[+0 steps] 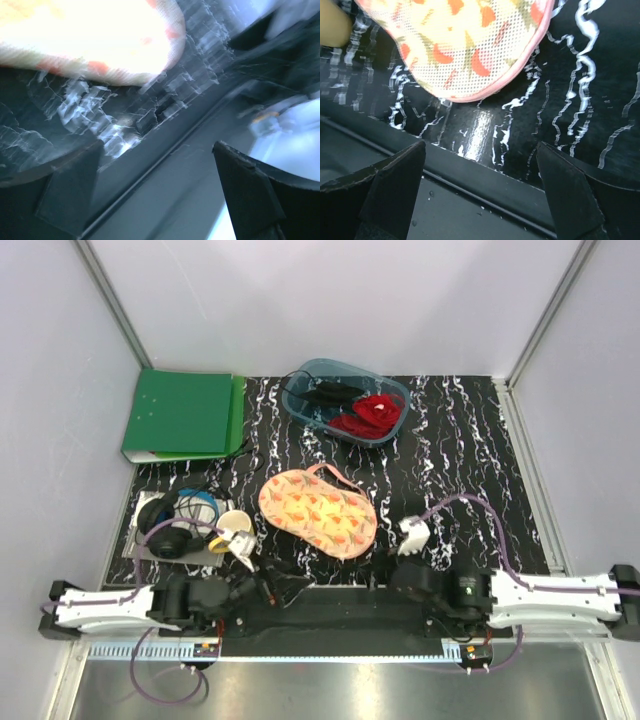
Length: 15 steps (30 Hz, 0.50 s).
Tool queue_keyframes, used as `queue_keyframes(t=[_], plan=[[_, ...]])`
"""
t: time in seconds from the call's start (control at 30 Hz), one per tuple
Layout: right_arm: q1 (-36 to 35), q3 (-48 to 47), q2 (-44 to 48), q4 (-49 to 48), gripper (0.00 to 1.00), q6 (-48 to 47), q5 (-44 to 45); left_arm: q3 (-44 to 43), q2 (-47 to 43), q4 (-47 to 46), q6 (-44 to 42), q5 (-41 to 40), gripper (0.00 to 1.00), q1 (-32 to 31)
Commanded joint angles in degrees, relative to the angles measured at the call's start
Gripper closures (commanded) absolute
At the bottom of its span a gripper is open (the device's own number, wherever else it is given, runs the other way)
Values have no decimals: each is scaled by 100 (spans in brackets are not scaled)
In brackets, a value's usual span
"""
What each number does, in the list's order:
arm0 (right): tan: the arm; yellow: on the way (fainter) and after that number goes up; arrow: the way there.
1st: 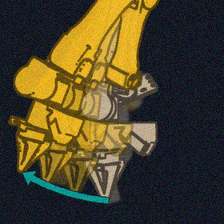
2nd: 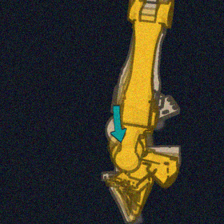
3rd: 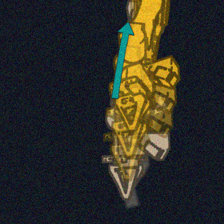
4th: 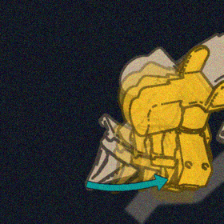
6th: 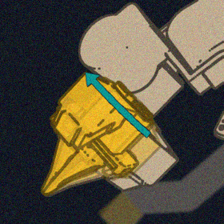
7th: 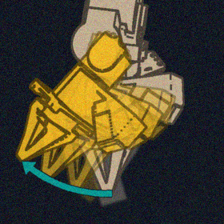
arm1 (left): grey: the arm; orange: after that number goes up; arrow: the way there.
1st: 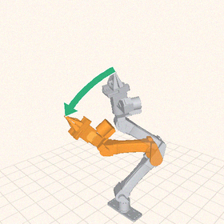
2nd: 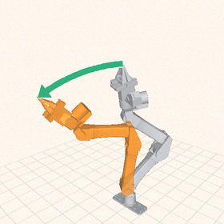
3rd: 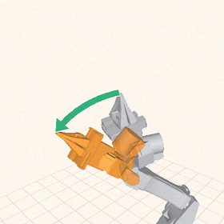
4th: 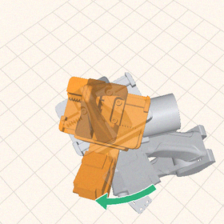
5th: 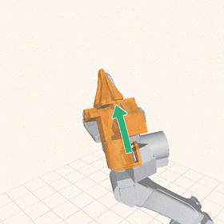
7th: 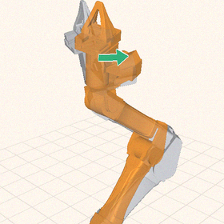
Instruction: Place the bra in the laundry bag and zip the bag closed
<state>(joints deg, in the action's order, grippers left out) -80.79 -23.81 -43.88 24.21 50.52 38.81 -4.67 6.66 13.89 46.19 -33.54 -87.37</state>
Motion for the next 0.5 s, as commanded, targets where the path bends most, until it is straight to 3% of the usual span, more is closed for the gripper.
queue_keyframes(t=[0.0,0.07,0.1,0.17,0.37,0.47], plan=[[-94,1506,1753,-1987,0,195,31,852,-1571,-966,-295,374,1,-43],[-112,1975,2547,-2043,0,239,48,879,-914,-1700,-592,699,1,-69],[-112,2360,3404,-1895,0,291,48,1010,-764,-2027,-698,961,1,-69],[-121,2364,4347,-1106,0,485,214,1360,-438,-3052,-796,1121,1,-87],[-138,2364,3168,-1410,0,836,558,1381,-279,-3341,-902,1218,1,-104],[-138,2364,3113,-1454,0,828,540,1372,-498,-3165,-945,1192,1,-104]])
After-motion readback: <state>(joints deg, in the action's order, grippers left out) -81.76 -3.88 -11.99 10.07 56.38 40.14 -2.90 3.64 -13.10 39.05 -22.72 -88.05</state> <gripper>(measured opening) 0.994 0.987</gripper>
